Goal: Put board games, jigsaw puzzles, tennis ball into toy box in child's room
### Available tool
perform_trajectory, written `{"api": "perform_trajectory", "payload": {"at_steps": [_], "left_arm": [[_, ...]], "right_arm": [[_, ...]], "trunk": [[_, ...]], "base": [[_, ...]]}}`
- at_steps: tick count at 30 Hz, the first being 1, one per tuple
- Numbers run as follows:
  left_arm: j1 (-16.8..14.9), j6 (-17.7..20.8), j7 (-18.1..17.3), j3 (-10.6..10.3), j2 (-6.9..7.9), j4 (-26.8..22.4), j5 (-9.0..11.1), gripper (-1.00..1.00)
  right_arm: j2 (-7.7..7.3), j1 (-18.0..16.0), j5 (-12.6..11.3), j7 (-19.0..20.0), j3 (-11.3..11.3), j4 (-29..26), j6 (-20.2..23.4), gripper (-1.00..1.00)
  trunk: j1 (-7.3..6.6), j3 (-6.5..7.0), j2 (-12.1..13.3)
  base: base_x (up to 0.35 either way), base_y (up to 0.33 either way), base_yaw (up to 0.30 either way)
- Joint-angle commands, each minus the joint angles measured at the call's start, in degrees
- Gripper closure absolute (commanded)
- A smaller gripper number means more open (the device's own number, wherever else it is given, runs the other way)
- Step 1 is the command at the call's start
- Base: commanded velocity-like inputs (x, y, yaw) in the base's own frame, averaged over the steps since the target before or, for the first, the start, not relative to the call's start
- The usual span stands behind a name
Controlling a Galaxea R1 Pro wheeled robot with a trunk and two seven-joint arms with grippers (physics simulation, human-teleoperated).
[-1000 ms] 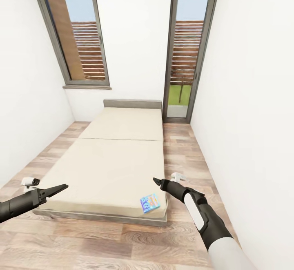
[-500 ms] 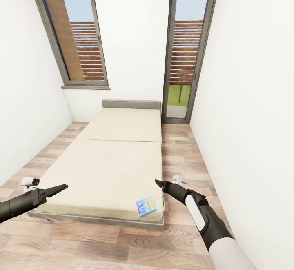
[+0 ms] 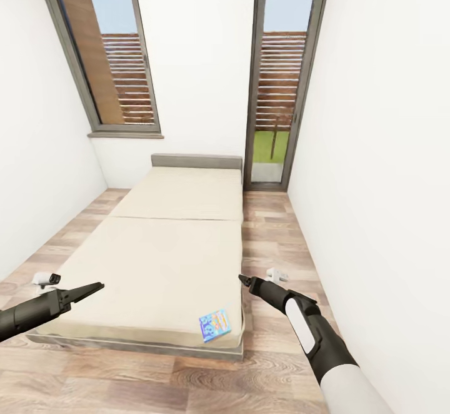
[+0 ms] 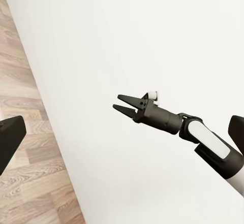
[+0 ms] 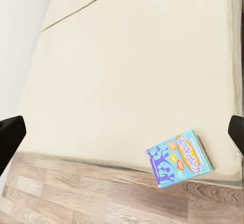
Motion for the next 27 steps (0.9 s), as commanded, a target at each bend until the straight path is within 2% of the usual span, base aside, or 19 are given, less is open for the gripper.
{"api": "perform_trajectory", "payload": {"at_steps": [1,9,27], "left_arm": [[-0.04,0.61,-0.25,0.01,0.01,0.0,-0.05,-1.0],[-0.06,0.61,-0.25,0.01,0.05,0.0,-0.1,-1.0],[-0.06,0.61,-0.25,0.01,0.05,0.0,-0.07,-1.0]], "right_arm": [[0.02,-0.03,-0.22,0.06,-0.13,-0.05,0.31,-1.0],[0.02,-0.04,-0.22,0.23,-0.26,-0.05,0.29,-1.0],[0.02,-0.04,-0.22,0.27,-0.29,-0.05,0.42,-1.0]], "trunk": [[0.04,-0.08,-0.13],[0.04,0.13,-0.13],[0.04,0.15,-0.13]], "base": [[0.031,-0.026,-0.131],[0.013,-0.011,-0.075],[0.058,-0.061,-0.004]]}}
